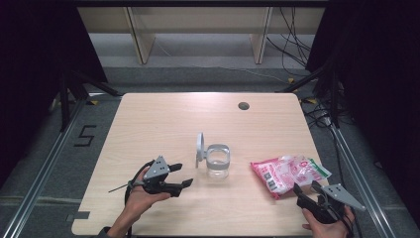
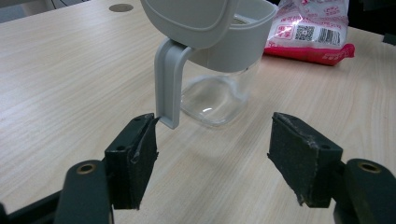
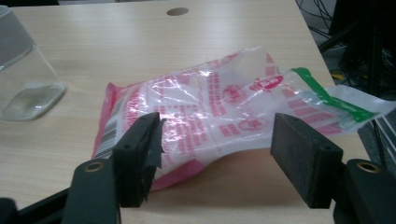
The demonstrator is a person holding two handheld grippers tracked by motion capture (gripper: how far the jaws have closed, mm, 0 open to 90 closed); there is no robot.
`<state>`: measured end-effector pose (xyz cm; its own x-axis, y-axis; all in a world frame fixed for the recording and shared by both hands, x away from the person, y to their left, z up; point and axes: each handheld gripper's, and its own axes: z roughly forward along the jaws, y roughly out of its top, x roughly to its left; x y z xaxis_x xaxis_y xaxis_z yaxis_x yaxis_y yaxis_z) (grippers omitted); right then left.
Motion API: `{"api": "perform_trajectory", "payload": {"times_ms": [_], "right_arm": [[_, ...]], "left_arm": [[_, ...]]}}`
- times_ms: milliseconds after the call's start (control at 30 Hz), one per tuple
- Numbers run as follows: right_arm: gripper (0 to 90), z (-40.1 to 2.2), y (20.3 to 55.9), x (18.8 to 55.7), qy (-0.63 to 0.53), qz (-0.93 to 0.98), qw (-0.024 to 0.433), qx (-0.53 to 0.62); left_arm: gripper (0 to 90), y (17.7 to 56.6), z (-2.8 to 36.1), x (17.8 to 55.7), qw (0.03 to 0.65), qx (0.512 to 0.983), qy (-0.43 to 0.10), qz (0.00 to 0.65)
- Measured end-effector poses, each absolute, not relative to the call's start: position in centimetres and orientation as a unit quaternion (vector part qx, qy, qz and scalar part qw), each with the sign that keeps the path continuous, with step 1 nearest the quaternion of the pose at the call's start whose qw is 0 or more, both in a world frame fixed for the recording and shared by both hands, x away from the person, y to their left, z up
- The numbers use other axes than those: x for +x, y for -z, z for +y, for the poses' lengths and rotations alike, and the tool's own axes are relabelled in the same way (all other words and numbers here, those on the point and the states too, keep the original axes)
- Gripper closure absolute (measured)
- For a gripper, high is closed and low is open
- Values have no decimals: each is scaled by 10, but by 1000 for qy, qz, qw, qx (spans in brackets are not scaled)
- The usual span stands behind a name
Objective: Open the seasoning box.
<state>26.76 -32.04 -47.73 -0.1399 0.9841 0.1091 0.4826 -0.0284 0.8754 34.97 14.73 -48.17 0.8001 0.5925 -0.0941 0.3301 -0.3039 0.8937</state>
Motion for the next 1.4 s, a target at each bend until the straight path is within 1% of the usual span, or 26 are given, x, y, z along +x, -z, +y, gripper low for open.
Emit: {"api": "perform_trajectory", "payload": {"times_ms": [133,167,200,367,400,467,500,533,567,633,667,700,767,833,867,933,1033,1067,1133,1167,1300,1367,1400], "right_arm": [[292,-329,480,268,-415,614,300,600],[285,-332,480,268,-411,611,290,612],[284,-335,482,270,-418,606,299,607],[262,-335,487,276,-419,600,272,625],[257,-336,488,278,-417,605,279,619],[245,-337,489,282,-412,606,275,622],[244,-338,488,282,-409,605,266,629],[244,-339,490,285,-414,598,279,627],[244,-339,489,285,-419,589,269,637],[245,-345,491,287,-405,610,274,623],[245,-343,491,286,-413,597,254,639],[243,-346,492,288,-421,608,257,623],[244,-342,492,288,-406,596,264,640],[238,-343,492,290,-405,600,260,639],[237,-342,492,290,-404,596,249,648],[235,-346,496,294,-416,596,260,636],[249,-344,495,294,-431,583,230,649],[248,-346,498,297,-441,588,237,636],[245,-342,498,298,-432,584,225,649],[245,-343,499,300,-439,594,217,639],[243,-340,499,306,-430,591,216,647],[245,-342,501,310,-430,597,227,638],[246,-341,500,310,-425,591,216,650]], "left_arm": [[316,482,147,350,509,800,-130,289],[316,482,147,350,509,800,-129,289],[316,482,147,350,509,801,-130,288],[316,482,147,349,508,802,-129,286],[316,482,146,350,510,802,-129,283],[316,481,147,351,506,806,-140,274],[315,482,146,350,506,803,-137,284],[316,482,146,349,506,803,-134,285],[316,482,146,349,503,804,-136,285],[316,481,146,350,505,806,-140,276],[315,482,145,350,508,802,-134,286],[316,482,145,350,506,803,-134,286],[316,482,146,350,504,805,-136,280],[316,482,145,350,507,802,-135,285],[316,482,145,350,508,802,-135,285],[316,482,145,349,505,803,-136,286],[316,482,145,350,507,802,-135,285],[316,482,145,350,507,803,-134,285],[316,482,145,350,505,804,-136,285],[316,482,145,350,505,804,-134,284],[316,482,145,350,504,805,-132,283],[316,482,145,350,507,802,-134,286],[316,482,145,350,507,802,-134,286]]}}
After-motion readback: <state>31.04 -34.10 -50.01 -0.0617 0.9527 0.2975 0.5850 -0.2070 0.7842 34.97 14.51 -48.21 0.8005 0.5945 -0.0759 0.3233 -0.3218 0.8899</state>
